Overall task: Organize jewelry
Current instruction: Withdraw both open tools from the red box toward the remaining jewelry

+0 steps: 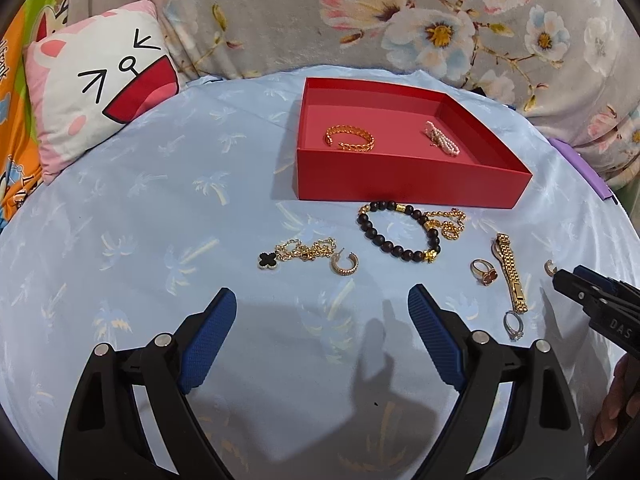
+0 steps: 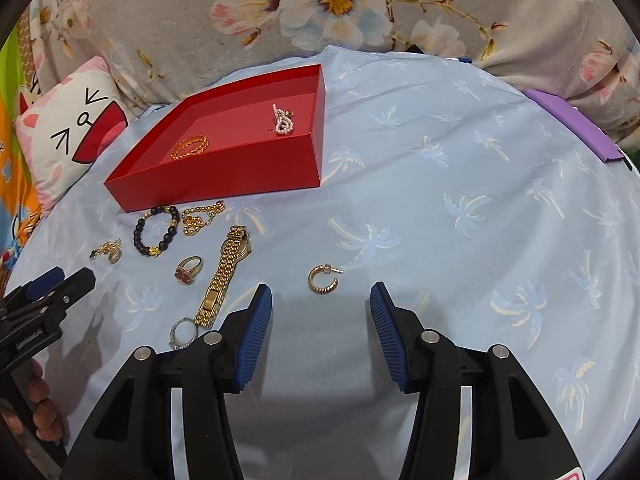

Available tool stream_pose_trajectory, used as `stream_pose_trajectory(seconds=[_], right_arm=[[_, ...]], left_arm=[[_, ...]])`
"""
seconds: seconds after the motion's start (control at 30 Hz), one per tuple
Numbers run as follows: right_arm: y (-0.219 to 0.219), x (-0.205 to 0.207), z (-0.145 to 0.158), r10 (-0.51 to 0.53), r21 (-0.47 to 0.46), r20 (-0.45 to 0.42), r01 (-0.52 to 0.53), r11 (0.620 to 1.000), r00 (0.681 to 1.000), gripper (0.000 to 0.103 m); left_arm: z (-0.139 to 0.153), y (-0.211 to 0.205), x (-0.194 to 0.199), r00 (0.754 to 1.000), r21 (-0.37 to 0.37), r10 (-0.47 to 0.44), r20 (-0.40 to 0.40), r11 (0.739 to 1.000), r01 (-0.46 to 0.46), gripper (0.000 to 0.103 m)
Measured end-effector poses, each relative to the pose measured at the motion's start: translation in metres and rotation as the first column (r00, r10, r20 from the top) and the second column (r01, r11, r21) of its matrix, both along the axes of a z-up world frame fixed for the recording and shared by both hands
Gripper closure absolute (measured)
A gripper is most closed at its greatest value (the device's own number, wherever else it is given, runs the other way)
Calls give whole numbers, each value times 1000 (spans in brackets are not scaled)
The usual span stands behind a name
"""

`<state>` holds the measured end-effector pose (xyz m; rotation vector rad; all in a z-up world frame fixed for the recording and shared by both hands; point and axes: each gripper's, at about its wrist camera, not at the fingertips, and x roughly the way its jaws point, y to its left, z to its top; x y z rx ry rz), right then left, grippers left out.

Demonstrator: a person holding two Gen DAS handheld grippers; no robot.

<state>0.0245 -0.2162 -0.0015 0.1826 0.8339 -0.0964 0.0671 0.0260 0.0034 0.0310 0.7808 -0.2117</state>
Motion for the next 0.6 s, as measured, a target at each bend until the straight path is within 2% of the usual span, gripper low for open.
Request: stream_pose_trajectory(seconds=[0.17,0.3,0.43,0.6], right_arm=[[2,10,-3,0,4,-13,0,1000,1000,61],[7,8,2,25,17,17,-25,1000,1000,61],[13,8,0,23,-16,3,-23,1000,1000,61],[10,5,4,23,26,18,-23,999,1000,61]], left_arm=[[-1,1,1,1000,-12,3,-7,1000,-3,18],[-2,5,2,1000,-35,8,-17,999,-9,18],[-3,7,1,1000,-47,9,-21,999,-10,18],[-3,14,2,999,-55,34,-26,998,-35,18]])
